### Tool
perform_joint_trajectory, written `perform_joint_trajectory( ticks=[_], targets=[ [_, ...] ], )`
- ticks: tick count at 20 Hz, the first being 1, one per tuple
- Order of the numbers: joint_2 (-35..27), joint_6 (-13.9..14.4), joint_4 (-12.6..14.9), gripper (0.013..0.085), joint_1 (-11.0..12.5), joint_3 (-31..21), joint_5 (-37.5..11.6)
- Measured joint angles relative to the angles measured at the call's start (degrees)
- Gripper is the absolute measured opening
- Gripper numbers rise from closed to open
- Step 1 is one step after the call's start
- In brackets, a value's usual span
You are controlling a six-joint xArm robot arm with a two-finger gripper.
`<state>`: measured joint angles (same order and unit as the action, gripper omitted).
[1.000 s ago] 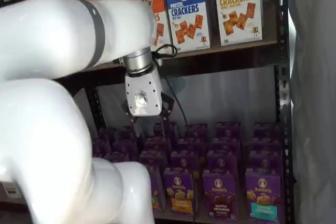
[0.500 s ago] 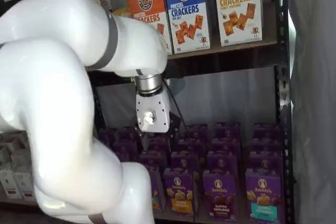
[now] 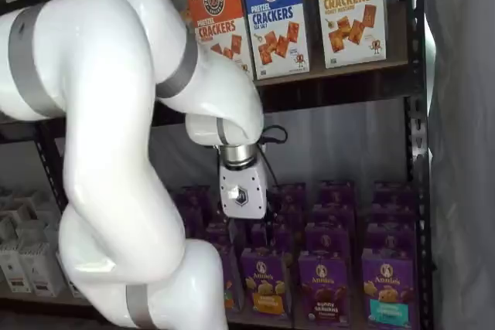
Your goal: Pick up the purple box with a brown patch in the center, on the bottom shelf, the fifth box from the left
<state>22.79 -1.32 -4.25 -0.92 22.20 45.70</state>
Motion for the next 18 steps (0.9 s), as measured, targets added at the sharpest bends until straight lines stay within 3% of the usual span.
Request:
perform_joint_trajectory(
  ticks=[6, 18],
  targets=[
    [-12.2, -5.2, -2.5, 0.085, 2.5, 1.5, -10.3],
    [-30.4, -4.6, 1.7, 0.085, 4.8, 7.2, -24.0]
  ],
)
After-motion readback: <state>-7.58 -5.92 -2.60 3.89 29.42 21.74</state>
